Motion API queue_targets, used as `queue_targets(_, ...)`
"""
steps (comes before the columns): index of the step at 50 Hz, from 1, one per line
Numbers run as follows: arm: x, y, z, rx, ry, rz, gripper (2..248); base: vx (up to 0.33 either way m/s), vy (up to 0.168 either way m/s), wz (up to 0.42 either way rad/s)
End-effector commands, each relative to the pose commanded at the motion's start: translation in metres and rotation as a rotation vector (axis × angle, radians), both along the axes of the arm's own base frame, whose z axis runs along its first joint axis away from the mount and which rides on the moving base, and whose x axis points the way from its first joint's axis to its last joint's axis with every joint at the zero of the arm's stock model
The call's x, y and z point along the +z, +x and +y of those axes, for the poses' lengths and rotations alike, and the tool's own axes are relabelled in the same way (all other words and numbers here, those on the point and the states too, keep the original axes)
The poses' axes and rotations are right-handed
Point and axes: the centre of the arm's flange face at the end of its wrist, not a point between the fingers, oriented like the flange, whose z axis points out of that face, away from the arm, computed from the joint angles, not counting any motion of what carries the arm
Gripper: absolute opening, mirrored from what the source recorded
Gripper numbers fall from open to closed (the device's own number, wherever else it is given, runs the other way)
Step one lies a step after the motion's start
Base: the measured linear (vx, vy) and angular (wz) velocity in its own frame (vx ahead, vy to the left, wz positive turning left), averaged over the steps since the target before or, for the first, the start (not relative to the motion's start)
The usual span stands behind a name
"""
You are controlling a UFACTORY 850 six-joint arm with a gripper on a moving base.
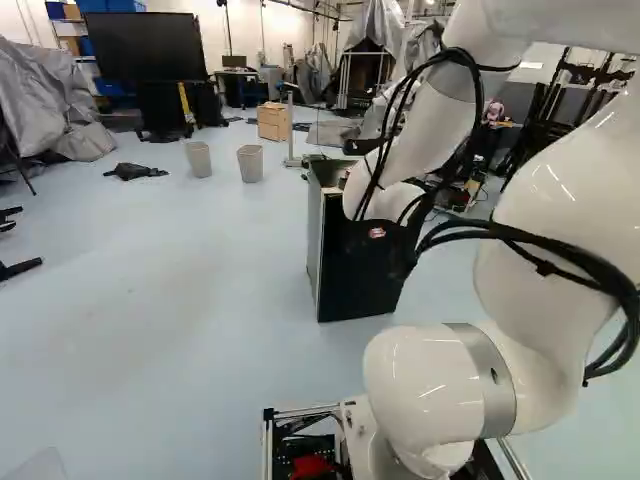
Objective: Grab a drink from the fridge
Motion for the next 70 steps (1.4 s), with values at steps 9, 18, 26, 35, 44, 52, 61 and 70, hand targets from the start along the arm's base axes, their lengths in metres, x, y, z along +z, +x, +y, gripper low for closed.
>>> queue_targets(9,-0.008,-0.026,0.007,-0.001,0.000,0.006,99,0.000,0.000,0.000)
queue_targets(18,-0.015,-0.049,0.012,-0.002,-0.001,0.011,99,0.000,0.000,0.000)
queue_targets(26,-0.021,-0.066,0.015,-0.002,-0.001,0.015,99,0.000,0.000,0.000)
queue_targets(35,-0.027,-0.083,0.018,-0.003,-0.003,0.019,99,0.000,0.000,0.000)
queue_targets(44,-0.032,-0.095,0.020,-0.004,-0.004,0.022,99,0.000,0.000,0.000)
queue_targets(52,-0.036,-0.104,0.021,-0.004,-0.004,0.024,99,0.000,0.000,0.000)
queue_targets(61,-0.039,-0.111,0.022,-0.004,-0.005,0.025,99,0.000,0.000,0.000)
queue_targets(70,-0.040,-0.114,0.022,-0.005,-0.005,0.026,99,0.000,0.000,0.000)
